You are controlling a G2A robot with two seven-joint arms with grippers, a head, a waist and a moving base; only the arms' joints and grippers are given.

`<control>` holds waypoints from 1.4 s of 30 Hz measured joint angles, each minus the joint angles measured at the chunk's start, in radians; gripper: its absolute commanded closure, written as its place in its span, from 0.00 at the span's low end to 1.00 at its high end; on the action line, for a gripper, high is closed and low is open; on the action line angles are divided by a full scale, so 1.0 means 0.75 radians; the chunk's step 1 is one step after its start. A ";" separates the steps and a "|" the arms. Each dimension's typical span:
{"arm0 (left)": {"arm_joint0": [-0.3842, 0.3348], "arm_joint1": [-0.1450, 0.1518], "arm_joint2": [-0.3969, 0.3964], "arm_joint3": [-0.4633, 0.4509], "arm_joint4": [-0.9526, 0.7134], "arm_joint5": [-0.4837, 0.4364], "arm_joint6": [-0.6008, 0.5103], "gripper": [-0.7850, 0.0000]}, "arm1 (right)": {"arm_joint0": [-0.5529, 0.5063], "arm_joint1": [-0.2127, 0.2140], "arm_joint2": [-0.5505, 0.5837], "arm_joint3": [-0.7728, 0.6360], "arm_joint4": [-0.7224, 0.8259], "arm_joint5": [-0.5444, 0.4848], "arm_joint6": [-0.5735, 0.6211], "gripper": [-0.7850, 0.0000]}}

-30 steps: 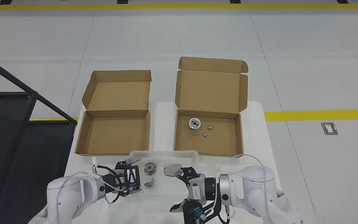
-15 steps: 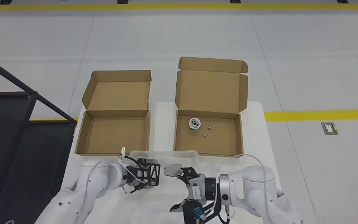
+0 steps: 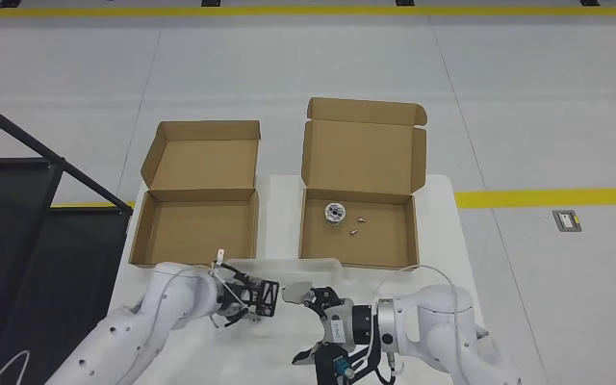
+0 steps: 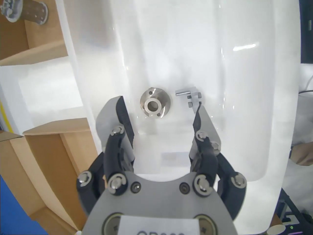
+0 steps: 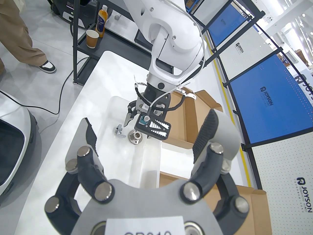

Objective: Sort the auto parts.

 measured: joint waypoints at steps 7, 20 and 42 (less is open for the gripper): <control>-0.068 -0.027 0.070 0.068 -0.001 0.004 -0.037 0.44 | 0.000 0.000 0.000 0.000 0.000 0.000 0.000 0.00; -0.168 -0.124 0.197 0.239 0.088 0.082 -0.017 0.51 | 0.000 0.000 0.000 0.000 0.000 0.000 0.000 0.00; -0.206 -0.211 0.204 0.424 0.165 0.061 0.072 0.56 | 0.000 0.000 0.000 0.000 0.000 0.000 0.000 0.00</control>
